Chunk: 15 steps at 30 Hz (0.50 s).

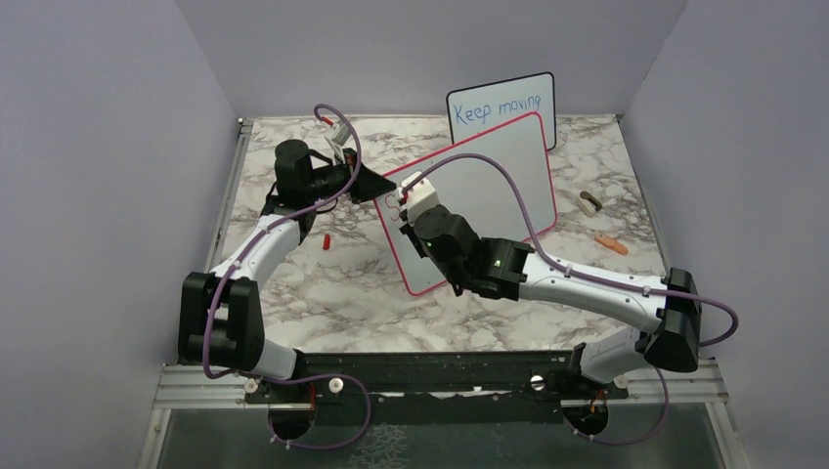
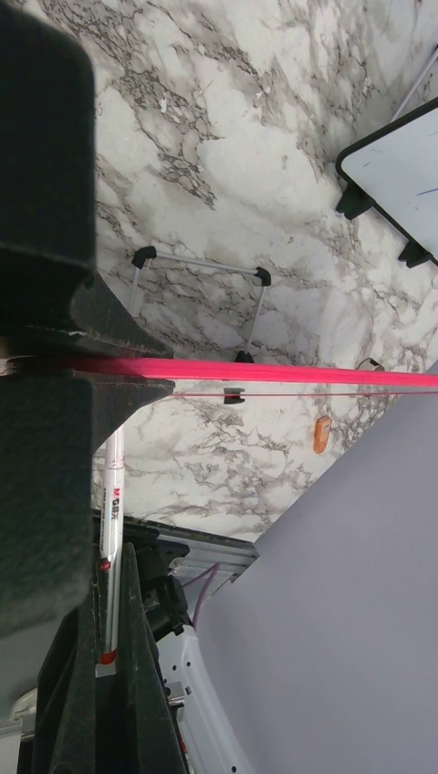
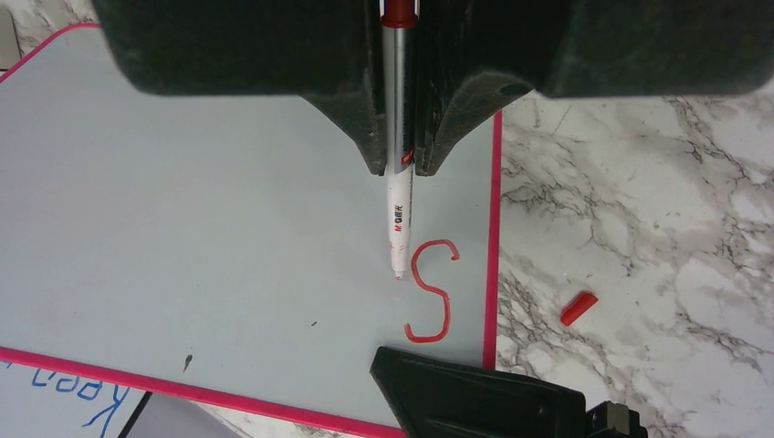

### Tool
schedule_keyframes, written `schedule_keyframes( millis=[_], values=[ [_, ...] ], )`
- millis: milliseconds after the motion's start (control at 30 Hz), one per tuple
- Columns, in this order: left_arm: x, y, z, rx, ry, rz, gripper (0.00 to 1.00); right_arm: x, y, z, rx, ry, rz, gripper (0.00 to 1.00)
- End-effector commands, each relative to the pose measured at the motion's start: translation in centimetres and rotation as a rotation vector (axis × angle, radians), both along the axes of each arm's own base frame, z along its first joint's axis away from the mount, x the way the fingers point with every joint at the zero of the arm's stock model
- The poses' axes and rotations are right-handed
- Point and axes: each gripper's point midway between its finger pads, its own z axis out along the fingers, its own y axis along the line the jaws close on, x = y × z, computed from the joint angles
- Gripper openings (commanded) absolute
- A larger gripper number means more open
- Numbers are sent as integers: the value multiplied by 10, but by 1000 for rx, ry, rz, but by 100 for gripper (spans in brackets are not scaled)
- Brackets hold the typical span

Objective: Write a sentence on the whiteboard

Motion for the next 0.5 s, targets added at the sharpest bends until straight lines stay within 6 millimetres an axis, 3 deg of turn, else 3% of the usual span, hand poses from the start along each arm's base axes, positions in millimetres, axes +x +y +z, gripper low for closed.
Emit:
schedule_keyframes(
  millis=[0, 467],
  values=[
    [-10, -9, -24, 21, 71, -38, 0, 6, 2, -2, 15, -7, -20, 0],
    [-10, -9, -25, 21, 71, -39, 0, 10, 1, -12, -1, 3, -24, 0]
  ],
)
